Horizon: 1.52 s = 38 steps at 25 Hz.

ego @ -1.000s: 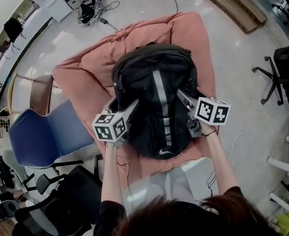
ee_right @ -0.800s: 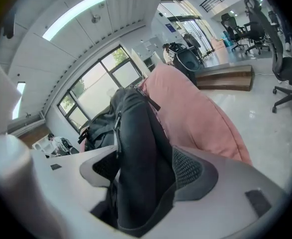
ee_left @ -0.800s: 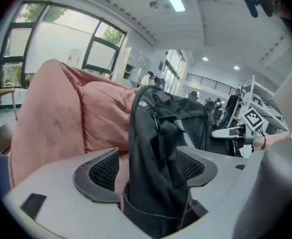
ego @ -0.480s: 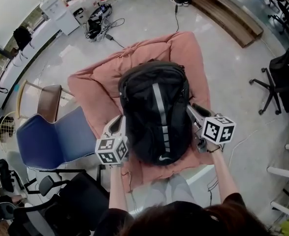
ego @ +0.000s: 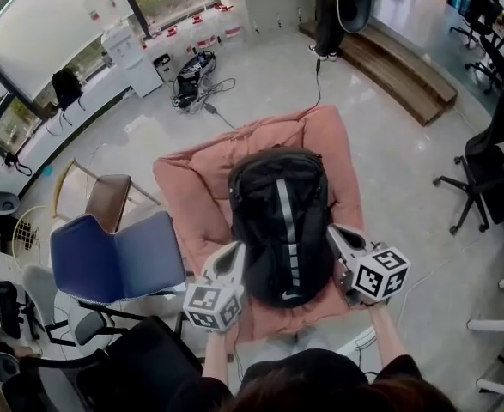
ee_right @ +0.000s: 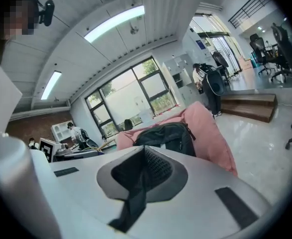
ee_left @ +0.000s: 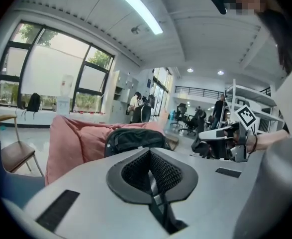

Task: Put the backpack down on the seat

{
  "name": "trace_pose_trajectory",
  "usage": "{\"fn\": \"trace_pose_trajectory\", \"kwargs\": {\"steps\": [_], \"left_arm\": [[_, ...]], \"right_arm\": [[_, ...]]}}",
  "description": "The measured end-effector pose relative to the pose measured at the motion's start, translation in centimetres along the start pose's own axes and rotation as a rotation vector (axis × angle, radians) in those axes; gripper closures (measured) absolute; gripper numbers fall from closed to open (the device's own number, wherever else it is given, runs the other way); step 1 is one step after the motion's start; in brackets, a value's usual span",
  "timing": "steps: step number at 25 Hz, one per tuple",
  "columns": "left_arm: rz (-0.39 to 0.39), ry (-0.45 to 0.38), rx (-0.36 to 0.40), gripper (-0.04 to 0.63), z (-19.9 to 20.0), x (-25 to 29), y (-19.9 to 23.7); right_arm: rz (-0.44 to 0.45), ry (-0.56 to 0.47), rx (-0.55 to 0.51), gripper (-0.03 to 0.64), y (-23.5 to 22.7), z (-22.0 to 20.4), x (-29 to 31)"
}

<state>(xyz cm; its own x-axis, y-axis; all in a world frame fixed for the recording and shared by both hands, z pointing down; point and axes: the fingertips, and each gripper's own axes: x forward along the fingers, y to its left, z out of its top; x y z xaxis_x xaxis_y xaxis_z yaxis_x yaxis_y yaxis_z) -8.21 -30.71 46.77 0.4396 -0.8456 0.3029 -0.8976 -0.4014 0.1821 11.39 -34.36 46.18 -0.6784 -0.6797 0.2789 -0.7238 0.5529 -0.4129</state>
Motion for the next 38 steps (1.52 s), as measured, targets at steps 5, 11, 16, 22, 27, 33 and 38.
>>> {"fn": "trace_pose_trajectory", "kwargs": {"steps": [5, 11, 16, 22, 27, 33, 38], "left_arm": [[-0.040, -0.087, 0.024, 0.581, 3.7, -4.4, -3.5], [-0.061, -0.173, 0.063, 0.581, 6.5, -8.0, -5.8], [-0.042, -0.226, 0.089, 0.581, 8.6, -10.3, -6.7], [-0.033, -0.280, 0.122, 0.581, 10.0, -12.0, -7.2], [-0.019, -0.297, 0.112, 0.581, 10.3, -12.6, -7.5], [-0.010, -0.288, 0.105, 0.582, 9.3, -12.8, -7.5], [0.035, -0.285, 0.118, 0.581, 8.6, -13.0, -7.4]], "right_arm": [[0.073, -0.079, -0.065, 0.604, 4.9, 3.3, -4.2], [0.101, -0.196, -0.175, 0.604, 9.1, 6.6, -7.6], [0.097, -0.262, -0.228, 0.604, 10.6, 8.2, -9.8], [0.097, -0.313, -0.268, 0.604, 11.4, 8.7, -11.8], [0.093, -0.327, -0.289, 0.604, 11.5, 8.8, -12.4], [0.089, -0.331, -0.320, 0.604, 11.8, 8.9, -12.5], [0.079, -0.322, -0.330, 0.604, 11.7, 8.1, -12.6]]}}
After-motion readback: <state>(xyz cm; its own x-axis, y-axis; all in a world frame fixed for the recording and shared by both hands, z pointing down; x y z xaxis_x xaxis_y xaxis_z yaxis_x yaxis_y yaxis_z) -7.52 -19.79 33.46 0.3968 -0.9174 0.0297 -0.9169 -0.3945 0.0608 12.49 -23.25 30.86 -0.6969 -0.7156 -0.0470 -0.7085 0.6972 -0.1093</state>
